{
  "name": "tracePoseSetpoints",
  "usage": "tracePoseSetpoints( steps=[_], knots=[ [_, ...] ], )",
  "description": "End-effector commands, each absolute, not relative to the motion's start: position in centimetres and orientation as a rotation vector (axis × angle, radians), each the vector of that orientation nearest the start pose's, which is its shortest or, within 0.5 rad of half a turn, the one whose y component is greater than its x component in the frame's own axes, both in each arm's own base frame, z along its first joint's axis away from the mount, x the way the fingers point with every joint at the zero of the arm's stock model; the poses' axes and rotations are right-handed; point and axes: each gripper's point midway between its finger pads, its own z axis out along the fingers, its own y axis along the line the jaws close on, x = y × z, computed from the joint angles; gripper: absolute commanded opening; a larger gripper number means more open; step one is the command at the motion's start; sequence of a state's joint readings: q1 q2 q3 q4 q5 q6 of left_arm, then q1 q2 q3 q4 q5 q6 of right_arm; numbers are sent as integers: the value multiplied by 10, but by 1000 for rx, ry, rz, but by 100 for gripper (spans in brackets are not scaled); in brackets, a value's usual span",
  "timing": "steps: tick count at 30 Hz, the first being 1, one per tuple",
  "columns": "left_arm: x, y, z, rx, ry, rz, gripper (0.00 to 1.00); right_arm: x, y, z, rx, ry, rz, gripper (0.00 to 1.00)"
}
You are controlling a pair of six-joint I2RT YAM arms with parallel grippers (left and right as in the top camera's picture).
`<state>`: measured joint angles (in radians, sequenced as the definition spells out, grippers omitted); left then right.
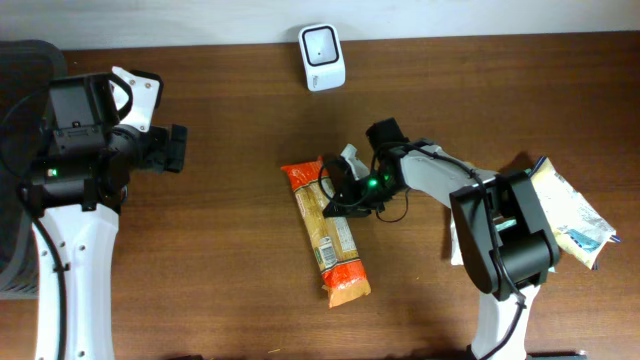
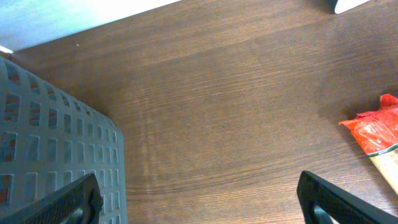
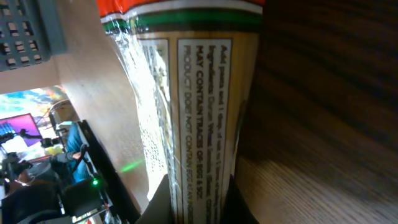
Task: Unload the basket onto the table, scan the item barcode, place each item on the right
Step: 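Regrip the spaghetti package and lift it upright, then hold the spaghetti package under the barcode scanner with the right gripper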
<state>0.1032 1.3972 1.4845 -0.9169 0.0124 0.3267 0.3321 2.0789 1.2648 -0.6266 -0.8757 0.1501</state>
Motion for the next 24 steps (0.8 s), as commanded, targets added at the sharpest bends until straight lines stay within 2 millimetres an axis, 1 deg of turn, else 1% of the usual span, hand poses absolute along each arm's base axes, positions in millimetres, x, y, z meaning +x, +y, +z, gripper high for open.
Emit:
tracePoseSetpoints(
  steps=[1,2,3,4,5,8,10,11,13,14,16,18,20,22,24],
  knots=[
    [377,36,278,293,2376,184,99,331,249,103,-369,2689,1510,4],
    [377,36,278,293,2376,184,99,335,243,124,-349,2642,1500,4],
    [377,36,278,293,2376,184,99,340,234,150,-321,2585,1487,4],
    [377,36,278,293,2376,184,99,342,227,169,-303,2541,1474,4],
    [377,36,278,293,2376,184,99,345,218,194,-280,2481,1459,4],
    [377,36,278,293,2376,184,99,346,193,262,-233,2298,1412,4],
    [377,36,278,293,2376,184,99,340,178,309,-197,2171,1385,4],
    [377,36,278,293,2376,184,99,336,174,324,-192,2131,1378,4],
    [377,36,278,293,2376,184,99,323,168,361,-210,2022,1359,4],
    [377,36,278,293,2376,184,99,317,167,373,-212,1987,1353,4],
    [377,36,278,293,2376,184,99,311,165,391,-214,1932,1343,4],
    [377,36,278,293,2376,184,99,309,164,399,-219,1909,1329,4],
    [377,36,278,293,2376,184,99,314,165,402,-224,1916,1290,4],
    [377,36,278,293,2376,184,99,335,167,393,-184,2001,1134,4],
    [377,36,278,293,2376,184,99,355,176,384,-209,2098,968,4]
  ],
)
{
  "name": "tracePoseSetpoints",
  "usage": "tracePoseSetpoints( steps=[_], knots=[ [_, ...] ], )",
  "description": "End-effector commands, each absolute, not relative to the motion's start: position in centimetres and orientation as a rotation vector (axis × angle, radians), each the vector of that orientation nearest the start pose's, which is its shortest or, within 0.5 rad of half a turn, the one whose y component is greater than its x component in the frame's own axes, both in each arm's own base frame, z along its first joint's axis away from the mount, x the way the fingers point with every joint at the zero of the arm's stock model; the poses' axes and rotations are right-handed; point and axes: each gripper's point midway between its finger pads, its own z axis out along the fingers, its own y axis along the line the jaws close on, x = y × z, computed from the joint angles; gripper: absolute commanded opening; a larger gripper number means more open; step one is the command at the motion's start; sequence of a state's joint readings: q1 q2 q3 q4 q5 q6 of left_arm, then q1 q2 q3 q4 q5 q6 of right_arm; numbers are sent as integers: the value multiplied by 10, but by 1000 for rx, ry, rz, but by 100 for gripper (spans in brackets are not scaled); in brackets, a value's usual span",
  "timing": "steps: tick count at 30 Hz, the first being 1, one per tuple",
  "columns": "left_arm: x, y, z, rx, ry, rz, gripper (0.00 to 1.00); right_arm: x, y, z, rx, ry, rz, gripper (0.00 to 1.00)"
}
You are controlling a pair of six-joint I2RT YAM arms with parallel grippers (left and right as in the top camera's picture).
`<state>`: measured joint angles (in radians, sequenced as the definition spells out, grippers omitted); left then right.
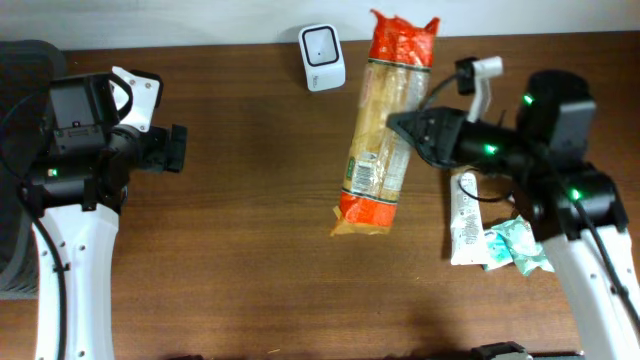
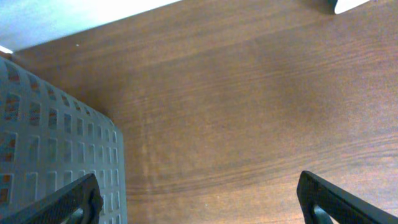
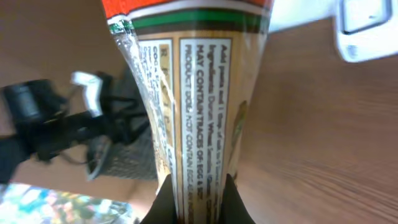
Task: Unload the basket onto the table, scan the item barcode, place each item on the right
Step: 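Hold the spaghetti package under the barcode scanner with the right gripper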
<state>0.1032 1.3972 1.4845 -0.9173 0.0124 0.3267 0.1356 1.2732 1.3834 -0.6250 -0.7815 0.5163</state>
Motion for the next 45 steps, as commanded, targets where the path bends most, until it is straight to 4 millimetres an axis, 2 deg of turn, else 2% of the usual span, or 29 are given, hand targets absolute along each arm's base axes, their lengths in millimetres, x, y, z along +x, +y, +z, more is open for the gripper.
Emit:
tracePoseSetpoints(
  steps=[1,3,6,8,11,14,19,22,26,28,34,45],
  knots=[
    [377,36,278,293,2376,184,99,365,181,378,-220,2154,882,4],
    [377,36,278,293,2376,184,99,387,190,372,-246,2231,709,4],
    [377,36,278,293,2376,184,99,441,211,353,-333,2272,410,4],
    [377,36,278,293,2376,184,99,478,219,341,-434,2211,189,4],
    [377,36,278,293,2376,184,99,528,217,328,-503,2079,-177,4],
    [377,36,278,293,2376,184,99,564,226,312,-622,1959,-396,4],
    [377,36,278,293,2376,184,99,614,252,287,-900,1721,-623,4],
    [377,36,278,293,2376,184,99,636,267,279,-984,1569,-732,4],
    [377,36,278,293,2376,184,99,648,295,267,-1072,1420,-698,4],
    [377,36,278,293,2376,184,99,651,300,269,-1049,1383,-683,4],
    [377,36,278,293,2376,184,99,657,311,246,-1074,1363,-649,4],
    [377,36,278,293,2376,184,99,649,330,260,-1042,1310,-627,4]
  ],
)
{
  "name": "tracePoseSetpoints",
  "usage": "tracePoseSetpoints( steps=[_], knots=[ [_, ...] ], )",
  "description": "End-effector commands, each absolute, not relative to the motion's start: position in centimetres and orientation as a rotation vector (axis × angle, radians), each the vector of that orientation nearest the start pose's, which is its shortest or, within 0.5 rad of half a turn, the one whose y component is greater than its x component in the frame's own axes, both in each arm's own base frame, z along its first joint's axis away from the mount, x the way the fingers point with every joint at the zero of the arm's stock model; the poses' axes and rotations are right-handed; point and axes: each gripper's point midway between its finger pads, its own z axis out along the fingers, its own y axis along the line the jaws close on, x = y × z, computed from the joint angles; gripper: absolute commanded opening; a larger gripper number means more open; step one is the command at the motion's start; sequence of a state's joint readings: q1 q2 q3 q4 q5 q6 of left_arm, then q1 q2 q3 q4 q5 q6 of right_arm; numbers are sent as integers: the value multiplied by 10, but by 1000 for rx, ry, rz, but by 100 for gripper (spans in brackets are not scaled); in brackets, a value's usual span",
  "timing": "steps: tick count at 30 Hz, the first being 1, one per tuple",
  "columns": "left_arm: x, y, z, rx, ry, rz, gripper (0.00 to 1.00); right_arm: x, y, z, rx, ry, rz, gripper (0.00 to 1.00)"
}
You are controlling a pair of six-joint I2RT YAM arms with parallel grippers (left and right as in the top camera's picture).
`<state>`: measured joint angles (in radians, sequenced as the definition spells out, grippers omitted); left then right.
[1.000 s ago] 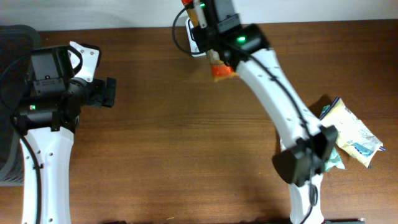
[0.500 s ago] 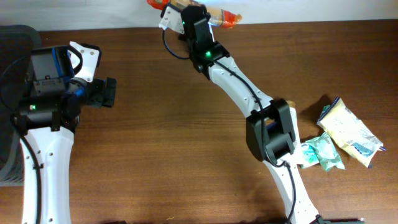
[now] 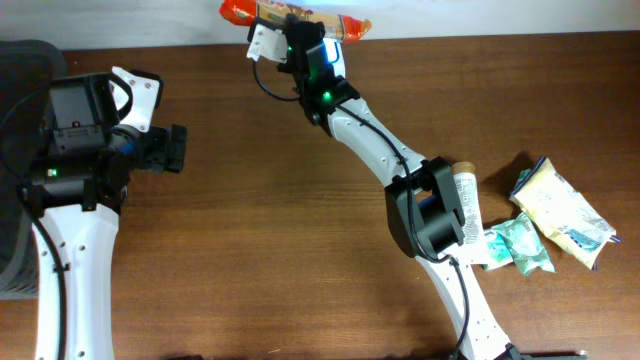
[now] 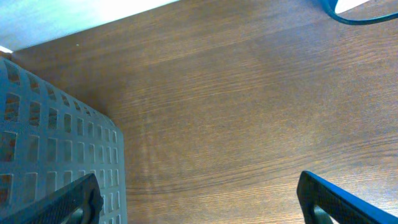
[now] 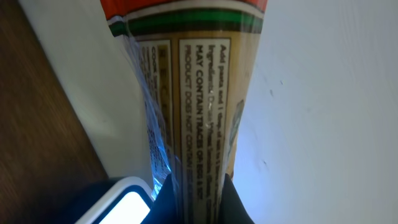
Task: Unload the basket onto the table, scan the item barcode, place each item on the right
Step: 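Hold the spaghetti package under the barcode scanner with the right gripper, then carry the spaghetti package right and set it on the table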
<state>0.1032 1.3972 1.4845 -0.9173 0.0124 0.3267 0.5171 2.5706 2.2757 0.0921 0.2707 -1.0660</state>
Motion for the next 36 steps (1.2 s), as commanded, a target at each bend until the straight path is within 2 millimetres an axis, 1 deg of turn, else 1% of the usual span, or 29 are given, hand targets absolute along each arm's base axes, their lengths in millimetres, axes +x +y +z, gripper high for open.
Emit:
tracePoseSetpoints(
  steps=[1,4,6,8,10,11,12,13,15,17,18,19,20,21,22,23,26,29,32,33,35,36],
  knots=[
    [377,36,278,293,2376,184,99,648,331,261,-1042,1308,-626,4],
    [377,36,278,293,2376,184,99,646,332,268,-1036,1300,-623,4],
    [377,36,278,293,2376,184,99,643,330,278,-1021,1299,-616,4],
    [377,36,278,293,2376,184,99,637,327,295,-993,1320,-583,4],
    [377,36,278,293,2376,184,99,626,319,320,-979,1346,-566,4],
    [377,36,278,293,2376,184,99,618,309,339,-944,1377,-557,4],
    [377,36,278,293,2376,184,99,611,301,352,-907,1410,-545,4],
    [377,36,278,293,2376,184,99,598,287,368,-850,1478,-519,4],
    [377,36,278,293,2376,184,99,572,262,378,-750,1638,-460,4],
    [377,36,278,293,2376,184,99,541,237,376,-632,1818,-372,4],
    [377,36,278,293,2376,184,99,519,224,370,-572,1931,-319,4],
    [377,36,278,293,2376,184,99,502,214,363,-511,2021,-280,4],
    [377,36,278,293,2376,184,99,482,202,350,-420,2135,-241,4],
    [377,36,278,293,2376,184,99,469,194,339,-354,2214,-223,4],
    [377,36,278,293,2376,184,99,451,182,321,-256,2329,-214,4],
    [377,36,278,293,2376,184,99,437,176,305,-204,2422,-207,4],
    [377,36,278,293,2376,184,99,403,160,255,-154,2704,-191,4],
    [377,36,278,293,2376,184,99,388,148,218,-140,2877,-167,4],
    [377,36,278,293,2376,184,99,376,124,174,-46,3027,-197,4],
    [377,36,278,293,2376,184,99,372,108,143,-4,3085,-239,4],
    [377,36,278,293,2376,184,99,371,92,116,18,3114,-274,4],
    [377,36,278,293,2376,184,99,370,86,107,7,3124,-279,4]
  ],
)
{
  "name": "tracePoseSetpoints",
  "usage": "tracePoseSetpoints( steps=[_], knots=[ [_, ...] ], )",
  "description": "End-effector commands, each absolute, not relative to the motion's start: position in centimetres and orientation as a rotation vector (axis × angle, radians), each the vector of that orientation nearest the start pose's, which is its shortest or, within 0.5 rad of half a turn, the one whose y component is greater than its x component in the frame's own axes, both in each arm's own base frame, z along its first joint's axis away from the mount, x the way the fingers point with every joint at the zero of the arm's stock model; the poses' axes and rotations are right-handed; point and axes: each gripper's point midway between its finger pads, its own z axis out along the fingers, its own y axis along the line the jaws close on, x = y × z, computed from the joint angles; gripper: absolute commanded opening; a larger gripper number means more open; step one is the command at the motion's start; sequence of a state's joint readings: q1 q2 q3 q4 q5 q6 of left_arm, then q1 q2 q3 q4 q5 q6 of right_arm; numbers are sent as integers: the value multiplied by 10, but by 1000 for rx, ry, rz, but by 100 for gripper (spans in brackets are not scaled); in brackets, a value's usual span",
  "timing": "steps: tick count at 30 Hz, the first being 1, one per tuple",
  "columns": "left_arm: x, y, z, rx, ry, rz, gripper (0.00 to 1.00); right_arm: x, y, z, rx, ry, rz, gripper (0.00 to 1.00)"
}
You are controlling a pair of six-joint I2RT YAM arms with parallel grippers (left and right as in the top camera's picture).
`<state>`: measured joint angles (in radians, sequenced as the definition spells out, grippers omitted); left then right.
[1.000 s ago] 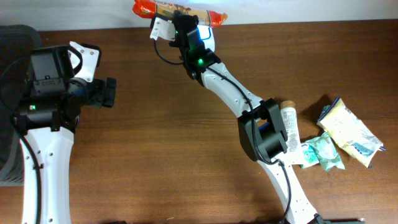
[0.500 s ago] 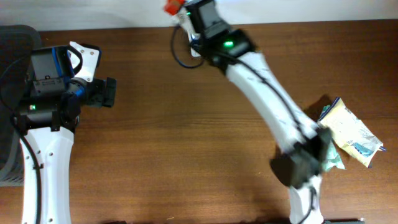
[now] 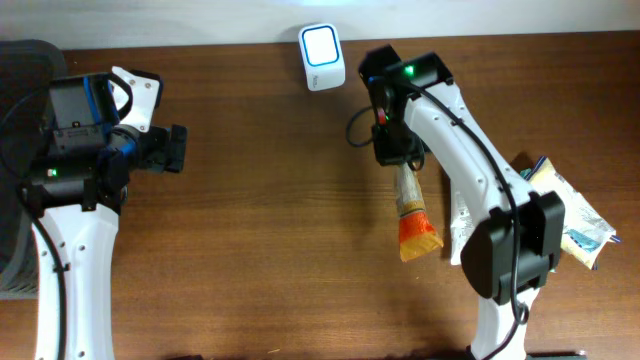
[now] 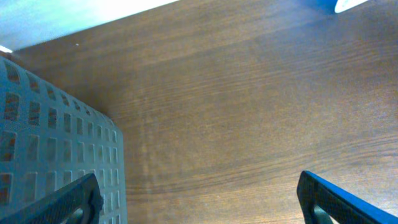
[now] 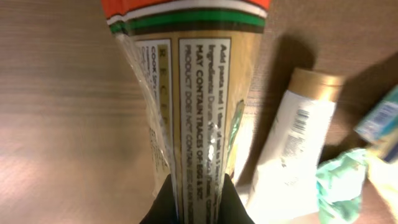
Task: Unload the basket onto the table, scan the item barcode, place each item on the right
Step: 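Carry the spaghetti package right and set it on the table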
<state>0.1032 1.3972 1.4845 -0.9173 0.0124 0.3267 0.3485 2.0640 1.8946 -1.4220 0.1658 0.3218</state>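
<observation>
The long pasta packet [image 3: 410, 208], orange at its end with a printed label [image 5: 200, 93], hangs lengthwise in my right gripper [image 3: 392, 150], which is shut on it [image 5: 198, 198] right of table centre. The white barcode scanner [image 3: 321, 44] stands at the back edge, its face lit, up and to the left of the packet. My left gripper [image 4: 199, 199] hovers open over bare wood at the far left, nothing between its fingers [image 4: 78, 198].
A white tube with a tan cap [image 5: 289, 143] and a green wrapper [image 5: 339, 183] lie just right of the packet. A yellowish bag [image 3: 570, 212] rests at the right edge. A dark grid basket [image 4: 50, 143] sits at the left.
My right gripper has moved the pasta packet from up at the back edge over the scanner to lower down, right of centre, above the table near the tube. The left arm is unchanged.
At first my right gripper was shut on the packet lying on the table at centre. Then the packet was lifted and held upright right of the scanner. Later it was held across the scanner at the back wall. Now it hangs away from the scanner.
</observation>
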Motion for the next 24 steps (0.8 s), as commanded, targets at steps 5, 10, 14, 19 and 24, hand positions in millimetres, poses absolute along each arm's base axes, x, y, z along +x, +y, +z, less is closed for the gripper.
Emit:
tracePoseSetpoints(
  steps=[5,10,14,19,24],
  knots=[
    [377,36,278,293,2376,184,99,378,48,82,22,3134,-271,20],
    [377,36,278,293,2376,184,99,374,36,109,80,3164,-236,41],
    [377,36,278,293,2376,184,99,378,47,190,53,3048,-175,48],
    [377,36,278,293,2376,184,99,359,99,304,-147,2777,73,73],
    [377,36,278,293,2376,184,99,298,128,397,-291,2484,232,99]
  ],
)
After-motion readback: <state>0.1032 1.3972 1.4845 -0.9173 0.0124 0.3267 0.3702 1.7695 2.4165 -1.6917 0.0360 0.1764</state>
